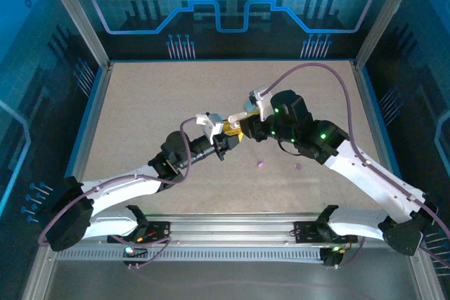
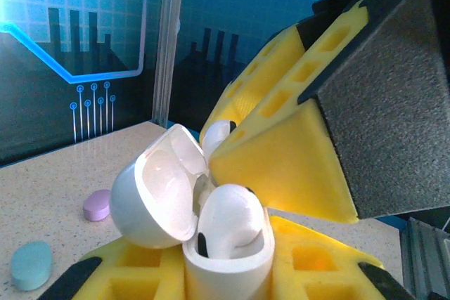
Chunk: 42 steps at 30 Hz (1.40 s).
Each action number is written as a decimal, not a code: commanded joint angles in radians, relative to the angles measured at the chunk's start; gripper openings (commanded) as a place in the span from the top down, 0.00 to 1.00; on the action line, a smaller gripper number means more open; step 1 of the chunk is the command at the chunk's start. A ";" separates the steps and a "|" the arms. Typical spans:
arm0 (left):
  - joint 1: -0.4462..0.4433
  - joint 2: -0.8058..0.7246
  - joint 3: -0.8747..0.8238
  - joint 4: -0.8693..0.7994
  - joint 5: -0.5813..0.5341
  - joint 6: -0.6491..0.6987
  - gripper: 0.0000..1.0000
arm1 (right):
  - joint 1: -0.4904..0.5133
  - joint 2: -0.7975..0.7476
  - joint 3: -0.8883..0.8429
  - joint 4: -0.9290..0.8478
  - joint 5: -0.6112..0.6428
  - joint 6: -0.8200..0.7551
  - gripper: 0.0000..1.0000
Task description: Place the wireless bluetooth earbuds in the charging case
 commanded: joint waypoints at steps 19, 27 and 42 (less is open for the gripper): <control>-0.004 -0.028 0.007 0.061 0.015 0.027 0.78 | -0.103 -0.040 0.011 0.051 -0.195 0.132 0.42; -0.004 -0.028 0.007 0.054 0.026 0.049 0.78 | -0.122 -0.052 0.011 0.053 -0.164 0.157 0.40; -0.004 -0.047 0.004 -0.019 0.150 0.220 0.77 | -0.243 0.096 0.188 -0.152 -0.344 0.175 0.43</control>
